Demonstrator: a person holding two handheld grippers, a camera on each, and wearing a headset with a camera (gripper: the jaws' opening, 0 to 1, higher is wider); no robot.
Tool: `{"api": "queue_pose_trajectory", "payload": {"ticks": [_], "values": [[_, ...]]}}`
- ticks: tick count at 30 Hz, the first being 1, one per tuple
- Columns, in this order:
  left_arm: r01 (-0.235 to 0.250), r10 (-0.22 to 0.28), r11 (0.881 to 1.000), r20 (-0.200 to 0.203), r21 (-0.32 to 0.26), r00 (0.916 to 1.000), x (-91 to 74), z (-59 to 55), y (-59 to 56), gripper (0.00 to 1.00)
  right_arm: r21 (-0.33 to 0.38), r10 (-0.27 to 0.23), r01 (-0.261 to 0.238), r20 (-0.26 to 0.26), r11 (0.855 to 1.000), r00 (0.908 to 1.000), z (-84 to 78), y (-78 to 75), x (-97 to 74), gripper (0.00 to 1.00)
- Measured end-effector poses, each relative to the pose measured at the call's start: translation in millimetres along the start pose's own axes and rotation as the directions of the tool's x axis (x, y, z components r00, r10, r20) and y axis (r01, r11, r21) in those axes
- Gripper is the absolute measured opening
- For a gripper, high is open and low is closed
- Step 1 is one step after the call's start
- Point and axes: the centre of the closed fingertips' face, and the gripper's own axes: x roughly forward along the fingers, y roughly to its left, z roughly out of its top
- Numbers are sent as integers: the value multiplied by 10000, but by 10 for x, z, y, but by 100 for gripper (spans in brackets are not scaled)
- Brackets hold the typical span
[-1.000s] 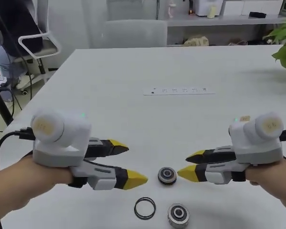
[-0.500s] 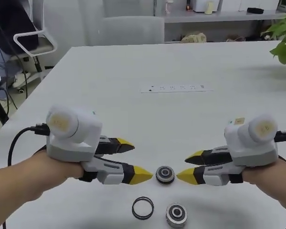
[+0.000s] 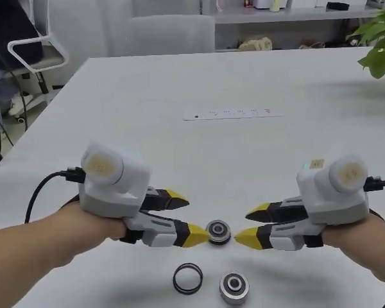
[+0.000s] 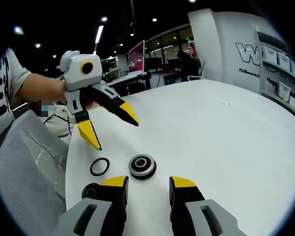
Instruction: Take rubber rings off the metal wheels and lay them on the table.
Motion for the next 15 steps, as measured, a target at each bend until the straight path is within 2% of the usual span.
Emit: {"api": "queue_pose_trajectory", "payload": {"ticks": [15], "values": [[410,-412,9991,-343,-71,9986,278,-84,-79,34,96,-2,3,-38,10000,10000,-48,-15,11,31]]}}
